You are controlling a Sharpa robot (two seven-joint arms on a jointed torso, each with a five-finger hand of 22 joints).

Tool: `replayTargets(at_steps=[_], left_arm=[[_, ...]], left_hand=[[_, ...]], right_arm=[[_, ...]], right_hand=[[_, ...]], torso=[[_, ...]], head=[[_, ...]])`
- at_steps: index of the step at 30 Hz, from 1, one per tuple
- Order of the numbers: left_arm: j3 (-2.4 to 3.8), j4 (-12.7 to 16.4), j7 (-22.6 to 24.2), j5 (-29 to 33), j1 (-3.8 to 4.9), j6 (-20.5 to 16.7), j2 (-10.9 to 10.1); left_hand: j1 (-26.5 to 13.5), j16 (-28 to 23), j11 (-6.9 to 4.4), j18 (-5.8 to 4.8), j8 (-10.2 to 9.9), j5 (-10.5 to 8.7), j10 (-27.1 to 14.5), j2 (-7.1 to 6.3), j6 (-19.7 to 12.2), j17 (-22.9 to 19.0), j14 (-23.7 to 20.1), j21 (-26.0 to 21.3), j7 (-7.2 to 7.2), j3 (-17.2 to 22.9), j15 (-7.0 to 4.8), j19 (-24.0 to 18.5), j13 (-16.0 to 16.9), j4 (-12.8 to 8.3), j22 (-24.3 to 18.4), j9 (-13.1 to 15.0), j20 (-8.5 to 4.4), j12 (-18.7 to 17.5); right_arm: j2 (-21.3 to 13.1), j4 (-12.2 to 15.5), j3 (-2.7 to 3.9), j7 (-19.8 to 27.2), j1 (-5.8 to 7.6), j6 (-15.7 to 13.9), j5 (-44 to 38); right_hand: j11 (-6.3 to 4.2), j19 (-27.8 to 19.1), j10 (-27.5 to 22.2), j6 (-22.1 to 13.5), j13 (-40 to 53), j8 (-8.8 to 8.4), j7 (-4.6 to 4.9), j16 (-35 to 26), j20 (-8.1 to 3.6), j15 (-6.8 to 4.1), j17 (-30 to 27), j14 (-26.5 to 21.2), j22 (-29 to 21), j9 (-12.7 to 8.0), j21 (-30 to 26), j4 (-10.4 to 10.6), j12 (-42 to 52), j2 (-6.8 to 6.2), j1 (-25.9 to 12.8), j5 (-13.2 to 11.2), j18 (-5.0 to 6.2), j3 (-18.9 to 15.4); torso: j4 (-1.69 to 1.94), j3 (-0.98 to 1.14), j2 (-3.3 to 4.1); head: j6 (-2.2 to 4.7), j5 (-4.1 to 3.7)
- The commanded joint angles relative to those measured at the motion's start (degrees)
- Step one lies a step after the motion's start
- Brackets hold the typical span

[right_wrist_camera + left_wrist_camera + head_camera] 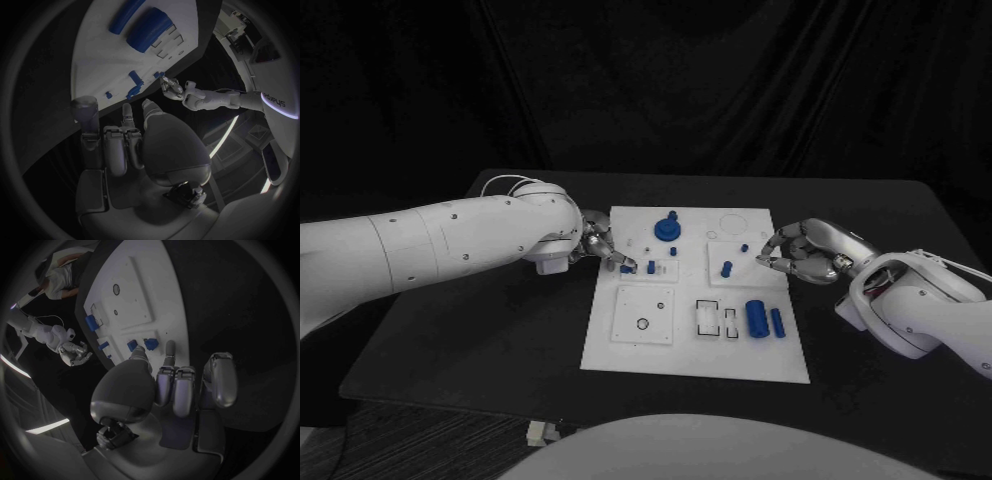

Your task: Assemble the parts on the task board

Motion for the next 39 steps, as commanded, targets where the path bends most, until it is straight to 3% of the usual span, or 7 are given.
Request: replayTargets(at_steps=[1, 14, 28, 39], left_arm=[[-0.03, 0.2, 1.8, 1.6, -0.27, 1.0, 0.0], [-0.03, -0.8, 2.6, 1.8, -1.06, 0.5, 0.2], [-0.03, -1.9, 3.2, 2.1, -2.06, 0.0, 1.1], [-0.03, -2.3, 3.6, 3.6, -2.38, 0.3, 1.6]], left_hand=[[1.0, -0.3, 0.5, 0.89, -0.5, 0.96, 1.9, 0.1, -0.2, 14.5, 5.6, -0.4, 0.26, -0.3, 0.54, -0.4, 11.5, 0.0, 10.4, -0.9, 0.2, -0.4], [3.7, -0.5, 0.73, 0.92, -1.3, 4.98, 1.6, 0.72, -0.3, 14.3, 5.5, -0.4, 0.54, 0.2, 0.77, -0.6, 11.4, -0.1, 10.4, -4.2, 0.47, -0.6], [6.5, -0.6, 0.62, 0.93, -1.2, 5.84, 1.5, 1.89, 0.2, 14.2, 5.4, -0.4, 0.43, 1.5, 0.69, -0.5, 11.3, -0.1, 10.4, -6.2, 0.46, -0.6], [9.6, -0.5, 0.52, 0.92, -1.0, 5.65, 1.6, 1.59, 0.7, 14.2, 5.4, -0.3, 0.31, 2.5, 0.62, -0.5, 11.3, -0.4, 10.4, -7.8, 0.4, -0.5]], right_arm=[[0.0, 0.0, 0.03, -1.0, -0.16, 0.2, -0.1], [0.0, 0.0, 0.03, -1.1, -0.16, 0.4, -0.1], [-0.1, 0.1, 0.03, -1.2, -0.16, 0.6, -0.1], [-0.1, 0.2, 0.03, -1.4, -0.17, 0.7, -0.1]], right_hand=[[-0.09, -0.2, 5.9, -0.3, 15.1, 0.26, -0.09, 0.2, -0.12, -0.19, 15.1, 6.1, 5.0, 0.0, -0.2, 0.1, 0.2, 0.02, 0.7, 0.1, 1.19, 0.3], [-0.09, -0.2, 5.9, -0.3, 15.1, 0.29, -0.08, 0.2, -0.12, -0.19, 15.1, 6.1, 5.0, 0.0, -0.2, 0.1, 0.2, 0.06, 0.8, 0.2, 1.19, 0.4], [-0.11, -0.2, 5.9, -0.3, 15.1, 0.37, -0.12, 0.2, -0.13, -0.19, 15.1, 6.1, 5.0, 0.0, -0.3, 0.0, 0.2, 0.25, 1.0, 0.2, 1.19, 0.6], [-0.14, -0.2, 5.9, -0.3, 15.1, 0.43, -0.15, 0.2, -0.14, -0.21, 15.1, 6.1, 5.0, 0.0, -0.3, -0.1, 0.2, 0.36, 1.3, 0.3, 1.19, 0.7]], torso=[[-0.01, 0.02, -0.03], [0.0, 0.02, 0.02], [-0.04, 0.02, -0.04], [-0.01, 0.03, 0.02]], head=[[-0.01, 0.03], [-0.01, 0.0], [-0.01, -0.06], [-0.01, -0.07]])
